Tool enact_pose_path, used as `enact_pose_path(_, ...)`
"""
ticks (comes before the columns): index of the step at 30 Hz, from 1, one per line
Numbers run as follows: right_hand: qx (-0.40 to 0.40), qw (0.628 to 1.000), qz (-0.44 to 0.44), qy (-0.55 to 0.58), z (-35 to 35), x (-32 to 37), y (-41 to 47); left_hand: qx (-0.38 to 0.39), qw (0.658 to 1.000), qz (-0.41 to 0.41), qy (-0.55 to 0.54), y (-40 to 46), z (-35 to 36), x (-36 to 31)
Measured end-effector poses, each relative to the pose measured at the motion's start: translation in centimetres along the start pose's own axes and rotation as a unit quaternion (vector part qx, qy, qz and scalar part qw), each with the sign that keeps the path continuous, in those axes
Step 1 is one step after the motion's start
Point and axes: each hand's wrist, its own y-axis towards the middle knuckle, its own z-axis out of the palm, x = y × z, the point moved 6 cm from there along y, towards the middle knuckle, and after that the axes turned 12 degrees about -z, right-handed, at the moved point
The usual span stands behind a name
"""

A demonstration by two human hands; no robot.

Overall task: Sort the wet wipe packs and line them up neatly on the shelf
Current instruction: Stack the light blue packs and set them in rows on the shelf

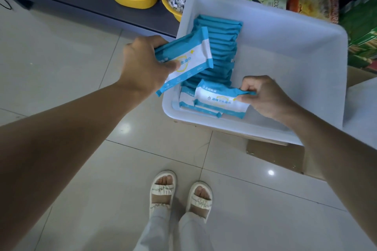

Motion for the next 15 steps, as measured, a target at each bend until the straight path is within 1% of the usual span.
enact_pose_path(4,0.002,0.999,-0.023,-0.045,3.8,0.5,0.6,0.0,1.0,0.006,0.006,-0.2,0.2,-0.1)
enact_pose_path(6,0.001,0.995,-0.019,-0.097,5.1,0.5,0.8,0.011,1.0,0.001,-0.005,-0.3,0.4,0.1)
enact_pose_path(10,0.002,0.974,-0.01,-0.226,5.6,1.6,0.8,0.024,1.0,0.0,-0.015,-0.2,0.5,0.2)
enact_pose_path(15,0.033,0.941,-0.025,-0.336,6.3,2.8,2.1,0.03,0.999,0.006,-0.018,0.2,0.5,0.4)
